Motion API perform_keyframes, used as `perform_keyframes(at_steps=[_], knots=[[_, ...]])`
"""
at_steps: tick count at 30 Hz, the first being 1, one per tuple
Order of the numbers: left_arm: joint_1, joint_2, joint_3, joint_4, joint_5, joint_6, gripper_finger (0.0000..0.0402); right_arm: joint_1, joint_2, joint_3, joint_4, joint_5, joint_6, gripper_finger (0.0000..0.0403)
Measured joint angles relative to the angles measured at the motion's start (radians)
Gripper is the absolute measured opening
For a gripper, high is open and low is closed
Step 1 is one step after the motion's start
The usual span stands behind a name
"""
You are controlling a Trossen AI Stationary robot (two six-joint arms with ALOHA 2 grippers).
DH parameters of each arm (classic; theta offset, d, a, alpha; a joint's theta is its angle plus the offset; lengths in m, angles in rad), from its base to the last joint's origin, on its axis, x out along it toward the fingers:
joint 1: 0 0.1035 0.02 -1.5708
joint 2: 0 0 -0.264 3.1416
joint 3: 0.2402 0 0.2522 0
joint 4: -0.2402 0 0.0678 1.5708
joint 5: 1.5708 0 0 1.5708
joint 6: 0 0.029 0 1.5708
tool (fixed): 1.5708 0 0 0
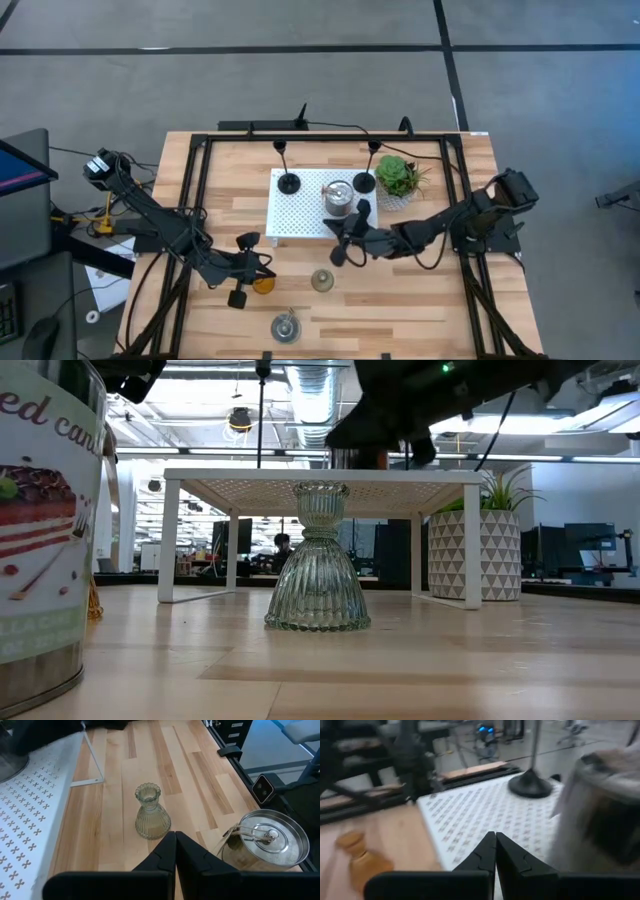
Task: Pick & Place candle stick holders
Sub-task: Put the orange scented candle on the shelf, then put the scented candle on the shelf
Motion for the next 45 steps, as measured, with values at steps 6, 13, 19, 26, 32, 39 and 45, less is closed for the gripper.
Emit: perform_keyframes(at_steps=[6,13,19,26,32,39,45], knots=[[0.0,0.0,0.0,0.0,0.0,0.0,0.0005,0.01,-0.001,0.001,-0.006,0.131,0.0,0.0],[0.0,0.0,0.0,0.0,0.0,0.0,0.0005,0.015,-0.001,0.0,-0.019,0.24,0.0,0.0],[0.0,0.0,0.0,0.0,0.0,-0.001,0.0005,0.015,-0.001,0.0,-0.038,0.32,0.0,0.0],[0.0,0.0,0.0,0.0,0.0,-0.001,0.0005,0.017,-0.002,0.0,-0.037,0.209,-0.008,0.0],[0.0,0.0,0.0,0.0,0.0,-0.001,0.0005,0.049,-0.099,-0.001,-0.089,-0.111,-0.06,0.0],[0.0,0.0,0.0,0.0,0.0,0.0,0.0005,0.1,-0.25,0.0,-0.336,-0.31,-0.055,0.0],[0.0,0.0,0.0,0.0,0.0,0.0,0.0005,0.138,-0.252,-0.001,-0.39,-0.297,-0.055,0.0]])
